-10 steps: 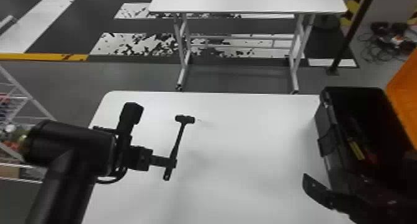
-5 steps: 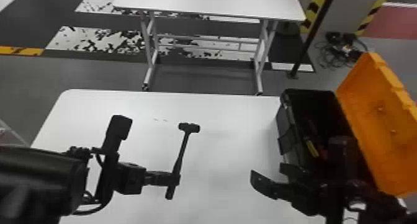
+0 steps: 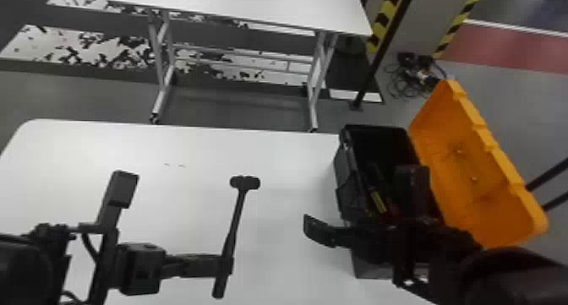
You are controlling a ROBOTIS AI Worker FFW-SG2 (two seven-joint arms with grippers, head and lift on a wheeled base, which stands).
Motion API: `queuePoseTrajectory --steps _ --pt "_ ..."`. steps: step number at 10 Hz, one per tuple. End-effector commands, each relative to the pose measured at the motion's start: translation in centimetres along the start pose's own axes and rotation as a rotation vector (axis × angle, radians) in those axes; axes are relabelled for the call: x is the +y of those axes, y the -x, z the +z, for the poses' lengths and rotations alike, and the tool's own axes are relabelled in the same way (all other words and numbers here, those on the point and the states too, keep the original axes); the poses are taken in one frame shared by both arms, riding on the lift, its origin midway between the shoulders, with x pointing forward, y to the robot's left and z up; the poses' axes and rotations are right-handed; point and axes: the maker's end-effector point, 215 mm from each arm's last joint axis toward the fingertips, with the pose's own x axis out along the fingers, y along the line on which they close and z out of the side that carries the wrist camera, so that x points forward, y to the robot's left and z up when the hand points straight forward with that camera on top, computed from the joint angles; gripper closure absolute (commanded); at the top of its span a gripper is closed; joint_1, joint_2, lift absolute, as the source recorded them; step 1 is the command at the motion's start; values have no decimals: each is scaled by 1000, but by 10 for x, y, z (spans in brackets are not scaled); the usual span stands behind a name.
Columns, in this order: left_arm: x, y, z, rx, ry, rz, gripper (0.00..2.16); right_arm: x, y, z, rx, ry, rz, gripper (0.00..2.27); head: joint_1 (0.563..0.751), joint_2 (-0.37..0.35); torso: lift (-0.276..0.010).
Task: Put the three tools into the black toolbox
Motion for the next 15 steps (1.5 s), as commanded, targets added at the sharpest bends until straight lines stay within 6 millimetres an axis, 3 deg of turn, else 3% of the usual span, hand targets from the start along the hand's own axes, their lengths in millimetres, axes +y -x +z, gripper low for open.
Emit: queuePoseTrajectory --steps 1,3,4,6,9,12,15 --pt "-15 -10 -10 12 9 -49 2142 -4 -4 8 6 -2 -2 87 695 -214 -51" --pt "-33 -15 -17 25 32 -113 2142 -5 -6 11 13 -5 1 87 695 -255 -51" --pt "-39 -17 -17 25 35 -127 2142 -2 -6 1 45 -21 9 87 695 -269 -51" --pt "-43 -19 -18 26 34 -133 2142 23 -9 -31 143 -40 53 83 695 -280 -51" --pt "-50 -23 -21 24 32 -138 2142 50 -13 -28 136 -33 97 87 695 -244 -51" --pt "-55 -25 -25 31 23 -134 2142 48 -13 -24 125 -29 93 87 695 -238 -51" --pt "-50 -22 -26 33 20 -115 2142 29 -6 -17 127 -14 57 87 695 -250 -51"
